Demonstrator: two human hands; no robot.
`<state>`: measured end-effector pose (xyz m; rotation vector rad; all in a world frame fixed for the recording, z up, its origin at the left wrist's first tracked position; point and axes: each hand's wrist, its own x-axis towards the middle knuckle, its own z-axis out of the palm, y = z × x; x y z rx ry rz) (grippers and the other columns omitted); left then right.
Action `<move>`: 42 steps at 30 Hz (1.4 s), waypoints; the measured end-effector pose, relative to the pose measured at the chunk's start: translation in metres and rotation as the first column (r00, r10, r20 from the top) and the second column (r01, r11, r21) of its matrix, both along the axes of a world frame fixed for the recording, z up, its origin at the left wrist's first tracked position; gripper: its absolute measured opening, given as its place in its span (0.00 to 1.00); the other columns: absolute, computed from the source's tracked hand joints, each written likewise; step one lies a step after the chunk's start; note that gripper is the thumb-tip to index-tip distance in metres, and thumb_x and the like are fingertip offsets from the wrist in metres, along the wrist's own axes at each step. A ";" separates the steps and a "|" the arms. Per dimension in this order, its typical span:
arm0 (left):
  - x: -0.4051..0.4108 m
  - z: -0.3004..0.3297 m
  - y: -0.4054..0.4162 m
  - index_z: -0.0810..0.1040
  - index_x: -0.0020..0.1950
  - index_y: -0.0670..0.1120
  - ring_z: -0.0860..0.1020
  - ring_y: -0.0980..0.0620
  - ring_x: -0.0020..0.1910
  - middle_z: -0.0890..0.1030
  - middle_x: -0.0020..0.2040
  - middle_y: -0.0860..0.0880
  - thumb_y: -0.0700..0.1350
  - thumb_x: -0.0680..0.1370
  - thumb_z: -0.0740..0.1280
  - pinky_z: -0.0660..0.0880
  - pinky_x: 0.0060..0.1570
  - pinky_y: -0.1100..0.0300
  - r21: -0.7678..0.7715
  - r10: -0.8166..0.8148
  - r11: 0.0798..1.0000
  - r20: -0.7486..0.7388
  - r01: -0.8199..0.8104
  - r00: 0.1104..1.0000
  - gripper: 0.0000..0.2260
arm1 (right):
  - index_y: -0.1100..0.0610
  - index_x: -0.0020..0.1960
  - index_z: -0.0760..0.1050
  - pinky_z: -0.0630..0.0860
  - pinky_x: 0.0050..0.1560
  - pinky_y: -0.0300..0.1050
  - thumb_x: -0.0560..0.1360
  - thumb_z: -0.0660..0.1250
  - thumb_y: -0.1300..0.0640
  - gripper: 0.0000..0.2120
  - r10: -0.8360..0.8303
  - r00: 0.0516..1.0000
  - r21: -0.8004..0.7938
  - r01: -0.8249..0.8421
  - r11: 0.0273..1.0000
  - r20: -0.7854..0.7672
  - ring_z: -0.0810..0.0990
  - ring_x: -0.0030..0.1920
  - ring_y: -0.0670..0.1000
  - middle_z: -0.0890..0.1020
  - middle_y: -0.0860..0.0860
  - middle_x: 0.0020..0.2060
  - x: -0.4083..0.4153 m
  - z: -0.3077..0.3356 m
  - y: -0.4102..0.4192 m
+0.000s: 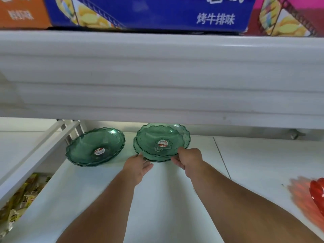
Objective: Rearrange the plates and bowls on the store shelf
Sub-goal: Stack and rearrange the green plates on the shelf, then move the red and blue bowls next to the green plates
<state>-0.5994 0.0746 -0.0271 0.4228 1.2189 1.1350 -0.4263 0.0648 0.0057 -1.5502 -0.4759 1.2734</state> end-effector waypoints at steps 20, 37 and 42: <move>-0.010 0.006 -0.022 0.65 0.75 0.38 0.68 0.39 0.73 0.73 0.69 0.37 0.31 0.82 0.54 0.69 0.69 0.45 0.051 -0.107 0.992 -0.106 0.113 0.989 0.20 | 0.65 0.51 0.77 0.84 0.47 0.51 0.75 0.64 0.70 0.06 0.035 0.999 -0.073 -0.037 0.997 -0.030 0.82 0.29 0.53 0.82 0.60 0.43 -0.012 -0.007 0.007; 0.061 0.042 -0.096 0.54 0.81 0.49 0.60 0.45 0.78 0.57 0.81 0.48 0.56 0.81 0.58 0.60 0.75 0.48 -0.335 -0.411 0.815 -0.909 0.472 0.064 0.30 | 0.57 0.76 0.63 0.66 0.70 0.51 0.79 0.57 0.40 0.31 0.570 0.061 -0.406 -0.640 0.652 0.819 0.68 0.72 0.59 0.71 0.54 0.72 0.078 0.011 -0.061; 0.112 0.057 -0.130 0.53 0.81 0.51 0.59 0.44 0.78 0.56 0.81 0.50 0.59 0.80 0.56 0.60 0.74 0.47 -0.418 -0.409 0.800 -0.905 0.431 -0.120 0.31 | 0.55 0.79 0.57 0.56 0.75 0.61 0.78 0.51 0.35 0.36 0.463 -0.344 -0.565 -0.637 0.524 0.817 0.55 0.78 0.61 0.61 0.56 0.78 0.120 0.015 -0.090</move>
